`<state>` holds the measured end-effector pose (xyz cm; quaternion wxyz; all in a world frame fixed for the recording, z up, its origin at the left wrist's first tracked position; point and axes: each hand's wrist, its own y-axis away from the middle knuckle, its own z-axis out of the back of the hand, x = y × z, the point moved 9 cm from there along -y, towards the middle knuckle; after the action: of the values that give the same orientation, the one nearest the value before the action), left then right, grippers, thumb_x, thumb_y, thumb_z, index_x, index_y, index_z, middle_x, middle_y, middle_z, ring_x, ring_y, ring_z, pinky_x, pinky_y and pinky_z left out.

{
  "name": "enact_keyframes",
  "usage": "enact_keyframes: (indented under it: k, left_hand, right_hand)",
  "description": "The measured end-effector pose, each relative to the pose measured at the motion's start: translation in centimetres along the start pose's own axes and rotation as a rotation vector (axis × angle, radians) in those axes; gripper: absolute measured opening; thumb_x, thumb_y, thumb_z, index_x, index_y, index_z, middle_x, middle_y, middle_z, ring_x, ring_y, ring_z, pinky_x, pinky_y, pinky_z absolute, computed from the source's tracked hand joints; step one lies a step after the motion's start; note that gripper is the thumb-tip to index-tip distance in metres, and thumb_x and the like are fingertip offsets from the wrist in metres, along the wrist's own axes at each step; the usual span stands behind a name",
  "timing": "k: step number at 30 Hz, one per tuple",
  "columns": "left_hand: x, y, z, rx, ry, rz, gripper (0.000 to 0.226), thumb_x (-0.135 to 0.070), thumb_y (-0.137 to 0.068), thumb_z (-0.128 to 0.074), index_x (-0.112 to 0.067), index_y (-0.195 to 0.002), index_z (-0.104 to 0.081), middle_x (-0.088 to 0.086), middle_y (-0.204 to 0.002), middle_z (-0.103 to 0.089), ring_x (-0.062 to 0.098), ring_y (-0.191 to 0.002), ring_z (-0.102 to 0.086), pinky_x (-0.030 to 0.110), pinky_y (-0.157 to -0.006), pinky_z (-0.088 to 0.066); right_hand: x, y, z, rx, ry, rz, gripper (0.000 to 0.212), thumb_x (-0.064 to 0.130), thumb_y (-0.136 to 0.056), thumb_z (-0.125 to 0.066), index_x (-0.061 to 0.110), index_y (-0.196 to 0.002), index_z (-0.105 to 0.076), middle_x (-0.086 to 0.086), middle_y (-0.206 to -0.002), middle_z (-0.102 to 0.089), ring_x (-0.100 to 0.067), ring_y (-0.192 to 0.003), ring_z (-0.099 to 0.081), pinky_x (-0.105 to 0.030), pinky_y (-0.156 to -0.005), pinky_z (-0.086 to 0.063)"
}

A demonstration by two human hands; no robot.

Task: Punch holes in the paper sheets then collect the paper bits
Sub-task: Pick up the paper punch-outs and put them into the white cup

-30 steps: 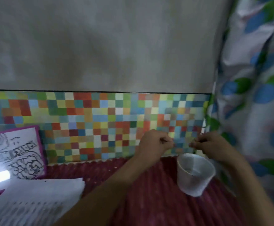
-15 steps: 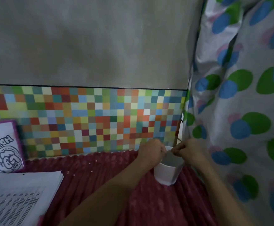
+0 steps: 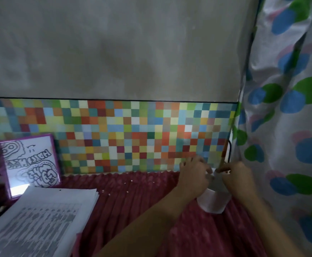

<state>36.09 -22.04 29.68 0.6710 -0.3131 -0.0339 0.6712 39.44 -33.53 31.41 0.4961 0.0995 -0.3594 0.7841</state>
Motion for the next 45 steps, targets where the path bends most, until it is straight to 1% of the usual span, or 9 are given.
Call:
enact_keyframes:
  k: [6,15,18,20,27,31,34,39,45]
  left_hand:
    - [8.6,2.8,6.7,-0.172,0.141,0.169,0.024,-0.038,-0.086,-0.061,-0.017,-0.081,-0.072,0.0,-0.103,-0.061,0.015,-0.097,-0.055,0.032,-0.085,-0.046]
    - [27.7,11.5,12.6,-0.054,-0.079,0.56,0.034,-0.011,-0.084,-0.051,-0.012,-0.051,-0.048,0.011,-0.06,-0.057,0.033,-0.071,-0.064,0.032,-0.057,-0.041]
    - [28.5,12.0,10.9,0.059,-0.047,0.518,0.025,-0.012,-0.071,-0.047,-0.009,-0.047,-0.05,0.01,-0.055,-0.057,0.027,-0.06,-0.062,0.034,-0.056,-0.05]
    - [28.8,12.3,9.6,0.094,-0.04,0.519,0.03,-0.012,-0.076,-0.053,-0.012,-0.048,-0.045,0.001,-0.053,-0.05,0.01,-0.051,-0.049,0.014,-0.049,-0.04]
    - [30.4,12.6,8.9,0.099,-0.011,0.543,0.028,-0.018,-0.09,-0.056,0.001,-0.108,-0.065,0.015,-0.108,-0.066,0.027,-0.102,-0.06,0.029,-0.09,-0.043]
    - [30.3,12.7,9.5,0.068,-0.043,0.542,0.015,-0.002,-0.082,-0.055,-0.001,-0.073,-0.066,0.004,-0.068,-0.058,0.021,-0.069,-0.055,0.033,-0.075,-0.046]
    - [30.5,13.0,9.9,0.015,-0.031,0.59,0.04,0.0,-0.081,-0.052,-0.018,-0.048,-0.04,-0.007,-0.053,-0.037,0.006,-0.05,-0.034,0.019,-0.05,-0.031]
    - [30.6,13.0,10.0,-0.04,-0.049,0.626,0.02,0.002,-0.087,-0.048,0.0,-0.069,-0.055,0.013,-0.072,-0.056,0.024,-0.069,-0.055,0.038,-0.07,-0.043]
    - [29.6,12.7,11.0,-0.049,-0.119,0.565,0.013,-0.003,-0.095,-0.046,0.002,-0.09,-0.057,0.014,-0.097,-0.049,0.029,-0.088,-0.057,0.032,-0.076,-0.043]
  right_hand:
    - [6.5,1.1,-1.6,-0.195,-0.134,0.231,0.023,-0.013,-0.069,-0.064,0.002,-0.081,-0.075,-0.013,-0.091,-0.065,-0.033,-0.084,-0.062,-0.036,-0.079,-0.048]
    - [18.9,4.3,-19.4,0.426,-0.319,0.338,0.026,-0.005,-0.074,-0.059,0.013,-0.078,-0.078,0.007,-0.076,-0.07,0.008,-0.067,-0.055,-0.003,-0.068,-0.038]
    - [20.6,6.2,-24.3,0.54,-0.253,0.349,0.021,0.0,-0.071,-0.054,0.013,-0.06,-0.067,0.003,-0.062,-0.063,-0.007,-0.063,-0.058,-0.023,-0.067,-0.047]
    - [20.8,6.6,-25.8,0.538,-0.235,0.335,0.012,0.01,-0.072,-0.061,0.007,-0.06,-0.063,-0.001,-0.063,-0.064,-0.019,-0.067,-0.062,-0.027,-0.066,-0.044]
    - [20.2,7.1,-27.4,0.394,-0.247,0.338,0.015,0.028,-0.08,-0.068,0.019,-0.089,-0.076,-0.002,-0.097,-0.068,-0.017,-0.09,-0.061,-0.029,-0.077,-0.047]
    - [20.0,7.1,-28.0,0.363,-0.237,0.331,0.014,0.015,-0.083,-0.058,0.013,-0.076,-0.07,-0.004,-0.089,-0.064,-0.021,-0.083,-0.06,-0.037,-0.073,-0.047]
    - [18.4,5.5,-26.6,0.311,-0.412,0.197,0.015,0.012,-0.084,-0.063,0.008,-0.071,-0.069,-0.003,-0.078,-0.066,-0.016,-0.075,-0.059,-0.031,-0.07,-0.045]
    - [14.0,2.7,-24.3,0.281,-0.659,-0.034,0.012,0.005,-0.079,-0.071,0.009,-0.068,-0.075,0.002,-0.069,-0.073,-0.007,-0.068,-0.065,-0.019,-0.069,-0.048]
    - [14.7,3.5,-25.8,0.546,-0.48,0.121,0.003,0.004,-0.075,-0.076,0.006,-0.075,-0.078,0.007,-0.07,-0.071,0.005,-0.063,-0.063,-0.013,-0.068,-0.05]
